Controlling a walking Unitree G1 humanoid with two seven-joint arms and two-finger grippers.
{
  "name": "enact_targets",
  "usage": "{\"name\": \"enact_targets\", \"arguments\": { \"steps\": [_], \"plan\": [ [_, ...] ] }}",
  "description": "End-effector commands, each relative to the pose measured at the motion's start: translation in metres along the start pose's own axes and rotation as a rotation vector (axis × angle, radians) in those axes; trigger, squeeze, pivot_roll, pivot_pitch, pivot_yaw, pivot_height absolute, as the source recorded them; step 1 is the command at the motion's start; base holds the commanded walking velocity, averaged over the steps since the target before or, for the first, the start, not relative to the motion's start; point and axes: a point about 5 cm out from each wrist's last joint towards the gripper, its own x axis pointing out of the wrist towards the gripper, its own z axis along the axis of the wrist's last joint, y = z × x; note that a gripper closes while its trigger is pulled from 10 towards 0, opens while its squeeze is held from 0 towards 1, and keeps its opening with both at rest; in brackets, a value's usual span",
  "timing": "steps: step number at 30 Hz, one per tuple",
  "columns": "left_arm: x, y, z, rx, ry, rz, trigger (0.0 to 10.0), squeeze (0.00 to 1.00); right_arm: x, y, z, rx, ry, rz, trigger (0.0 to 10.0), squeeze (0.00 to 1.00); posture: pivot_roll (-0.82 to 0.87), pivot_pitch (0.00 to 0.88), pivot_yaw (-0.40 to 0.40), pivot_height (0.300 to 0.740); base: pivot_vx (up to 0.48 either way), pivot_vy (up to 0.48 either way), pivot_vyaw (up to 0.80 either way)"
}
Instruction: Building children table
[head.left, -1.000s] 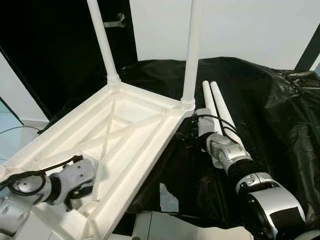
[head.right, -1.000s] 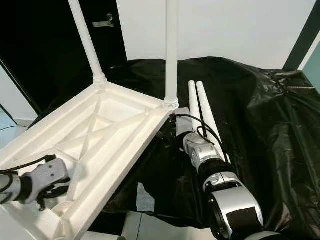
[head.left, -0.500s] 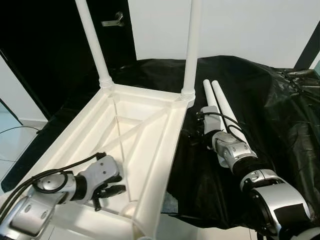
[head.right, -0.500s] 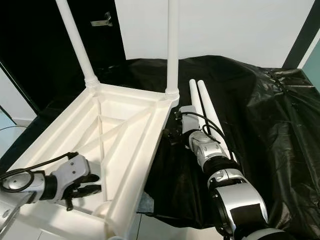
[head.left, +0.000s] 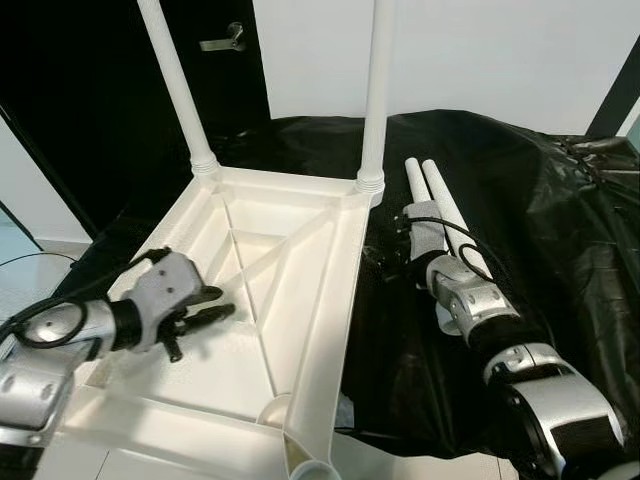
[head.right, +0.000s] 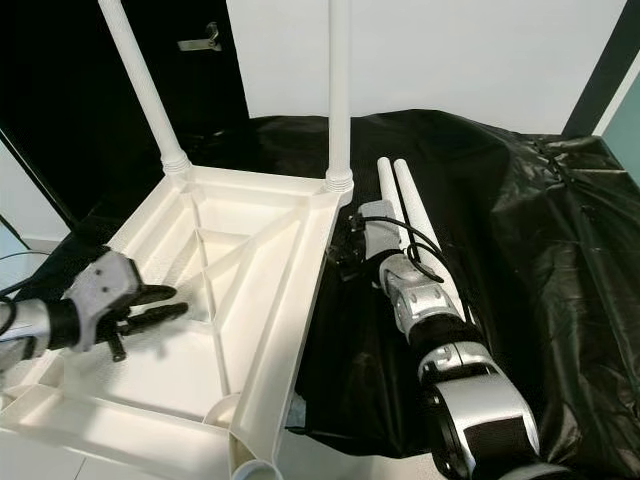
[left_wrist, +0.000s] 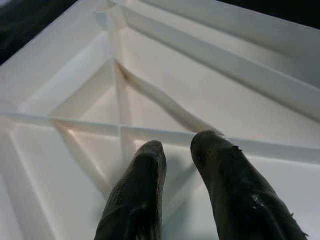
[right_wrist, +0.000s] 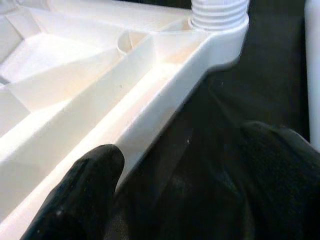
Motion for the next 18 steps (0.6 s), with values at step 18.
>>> {"name": "enact_targets", "arguments": {
  "steps": [18],
  "plan": [
    [-0.008,-0.064,-0.022,-0.091,-0.033,-0.362,10.0,0.0,-0.063,0.033,0.022,-0.005,-0.299,-0.014,10.0,0.0,0.12,0.0,0.01,0.74,0.0,0.0,0.0]
  ]
}}
